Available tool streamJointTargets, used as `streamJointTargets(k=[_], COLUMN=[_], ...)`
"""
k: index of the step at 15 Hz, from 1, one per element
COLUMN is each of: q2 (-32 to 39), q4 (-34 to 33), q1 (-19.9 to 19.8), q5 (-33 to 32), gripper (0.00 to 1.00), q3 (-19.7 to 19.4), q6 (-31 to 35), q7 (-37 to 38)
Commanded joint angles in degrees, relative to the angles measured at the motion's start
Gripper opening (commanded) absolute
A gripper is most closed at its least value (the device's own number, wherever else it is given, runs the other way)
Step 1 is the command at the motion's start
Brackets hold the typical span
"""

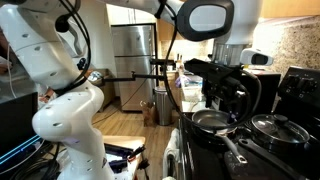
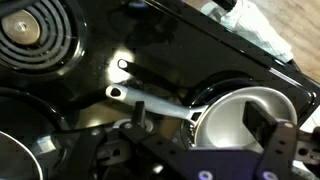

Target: Put the spatula into the black pot.

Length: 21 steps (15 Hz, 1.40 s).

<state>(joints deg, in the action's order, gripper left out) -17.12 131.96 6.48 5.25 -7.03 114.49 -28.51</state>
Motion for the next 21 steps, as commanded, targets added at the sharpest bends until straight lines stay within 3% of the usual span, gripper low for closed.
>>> streamJointTargets(k=[1, 2, 3, 8, 14, 21], q2=[3.96, 4.68, 2.64, 3.23, 8.74, 20.92], q4=[-3.9, -4.56, -2.08, -2.37, -5.1, -14.45], q1=[2.23, 2.65, 0.97, 0.59, 4.36, 7.26], q5=[2.71, 2.94, 1.66, 1.64, 2.49, 3.05], gripper=[1.0, 1.0, 1.0, 1.0, 1.0, 1.0], q3=[2.15, 2.67, 3.03, 3.54, 7.46, 15.09], q6=[-1.92, -2.37, -0.48, -0.47, -1.91, -1.87], q7=[-8.0, -10.14, -5.75, -5.86, -17.86, -28.27])
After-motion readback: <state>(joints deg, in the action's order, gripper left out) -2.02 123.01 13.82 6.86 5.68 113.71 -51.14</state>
